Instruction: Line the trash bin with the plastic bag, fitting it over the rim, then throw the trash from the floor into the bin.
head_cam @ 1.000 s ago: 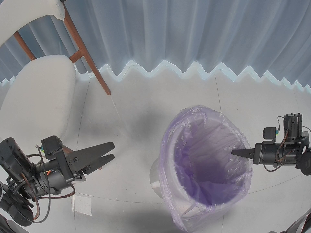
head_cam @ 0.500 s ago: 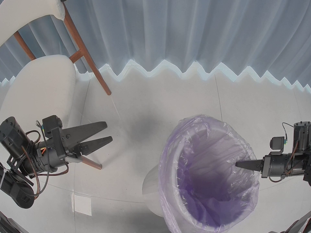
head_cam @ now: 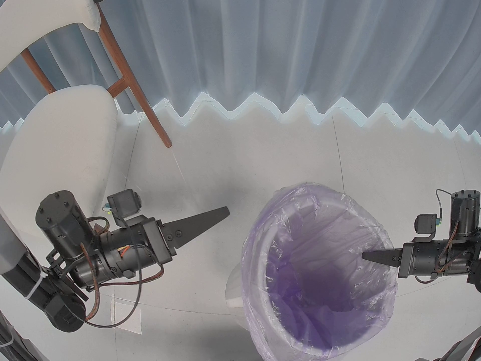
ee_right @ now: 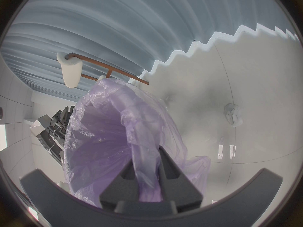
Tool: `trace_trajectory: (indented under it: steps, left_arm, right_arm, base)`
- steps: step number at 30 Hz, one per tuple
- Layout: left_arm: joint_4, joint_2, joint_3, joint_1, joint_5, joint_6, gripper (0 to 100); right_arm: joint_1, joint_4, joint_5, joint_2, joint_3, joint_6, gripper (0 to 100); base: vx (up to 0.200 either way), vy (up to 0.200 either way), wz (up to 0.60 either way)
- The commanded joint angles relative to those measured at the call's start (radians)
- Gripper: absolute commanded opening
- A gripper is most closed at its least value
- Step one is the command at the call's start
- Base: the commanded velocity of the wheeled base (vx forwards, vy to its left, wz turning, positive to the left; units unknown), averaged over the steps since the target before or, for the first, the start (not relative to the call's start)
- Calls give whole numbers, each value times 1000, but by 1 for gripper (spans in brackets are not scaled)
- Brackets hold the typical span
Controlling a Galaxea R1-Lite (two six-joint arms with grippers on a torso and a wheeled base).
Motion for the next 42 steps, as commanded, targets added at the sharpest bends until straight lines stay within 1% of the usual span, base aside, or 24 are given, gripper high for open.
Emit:
trace_trajectory:
  steps: [1,5,11,13,20,23,26,33,41,42]
  left_arm:
    - [-1,92,5,-23,72,43,100]
    - [-1,98,2,-26,71,44,100]
    - [-1,100,10,-100,77,43,100]
    - [-1,101,16,-109,79,43,100]
    - [-1,127,13,-106,92,44,100]
    - [-1,143,2,-100,146,43,100]
    - [-1,141,-10,-100,164,38,100]
    - [-1,150,-10,-103,166,30,100]
    - [-3,229,-44,-106,169,33,100]
    - [-3,239,-61,-103,181,33,100]
  right_arm:
    - [15,-4,-26,45,-13,-3,0]
    - [44,-5,-27,49,-15,-5,0]
    - [49,-5,-30,65,-15,-24,0]
    - [49,-5,-30,69,-15,-28,0]
    - [49,-7,-30,65,-16,-29,0]
    - [49,-7,-30,64,-13,-28,0]
    - [49,-7,-30,64,-10,-28,0]
    - [49,-7,-30,65,-18,-29,0]
    - [49,-5,-30,53,-8,-51,0]
    - [49,-5,-30,47,-7,-52,0]
  base:
    - [0,0,0]
    - [0,0,0]
    - [0,0,0]
    - [0,0,0]
    - [0,0,0]
    - [0,0,0]
    - [0,0,0]
    - [0,0,0]
    - [0,0,0]
    - [0,0,0]
